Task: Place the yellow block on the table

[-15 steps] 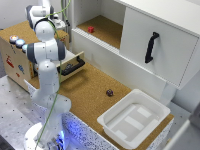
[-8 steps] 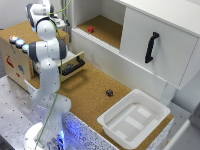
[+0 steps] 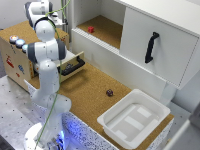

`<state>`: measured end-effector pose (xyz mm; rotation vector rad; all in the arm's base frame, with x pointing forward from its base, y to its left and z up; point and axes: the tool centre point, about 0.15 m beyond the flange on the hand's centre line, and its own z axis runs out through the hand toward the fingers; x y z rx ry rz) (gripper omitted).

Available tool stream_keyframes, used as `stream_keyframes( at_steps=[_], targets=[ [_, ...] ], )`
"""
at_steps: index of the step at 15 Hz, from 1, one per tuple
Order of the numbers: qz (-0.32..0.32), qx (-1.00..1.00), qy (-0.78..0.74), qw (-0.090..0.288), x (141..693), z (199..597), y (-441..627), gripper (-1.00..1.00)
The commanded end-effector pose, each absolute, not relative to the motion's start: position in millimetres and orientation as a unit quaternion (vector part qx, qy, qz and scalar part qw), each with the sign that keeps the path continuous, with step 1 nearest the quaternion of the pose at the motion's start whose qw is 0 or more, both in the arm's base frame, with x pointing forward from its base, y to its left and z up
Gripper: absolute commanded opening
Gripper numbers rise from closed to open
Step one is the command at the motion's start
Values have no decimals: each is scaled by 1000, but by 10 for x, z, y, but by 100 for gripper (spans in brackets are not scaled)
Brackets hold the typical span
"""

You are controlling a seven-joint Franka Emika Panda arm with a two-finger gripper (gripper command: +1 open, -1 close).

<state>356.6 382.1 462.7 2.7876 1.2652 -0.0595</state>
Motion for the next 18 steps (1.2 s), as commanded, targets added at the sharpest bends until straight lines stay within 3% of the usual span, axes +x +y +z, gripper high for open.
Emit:
stream_keyframes(
  at_steps=[1, 6, 15, 18],
  targets=[
    [32, 956, 292, -15, 3492, 4478, 2680, -100],
    [78, 988, 133, -16, 3354, 4397, 1694, -100],
    [57, 998, 13, -17, 3203, 3872, 492, -100],
    [51, 999, 6, 2, 3337, 3691, 288, -100]
  ],
)
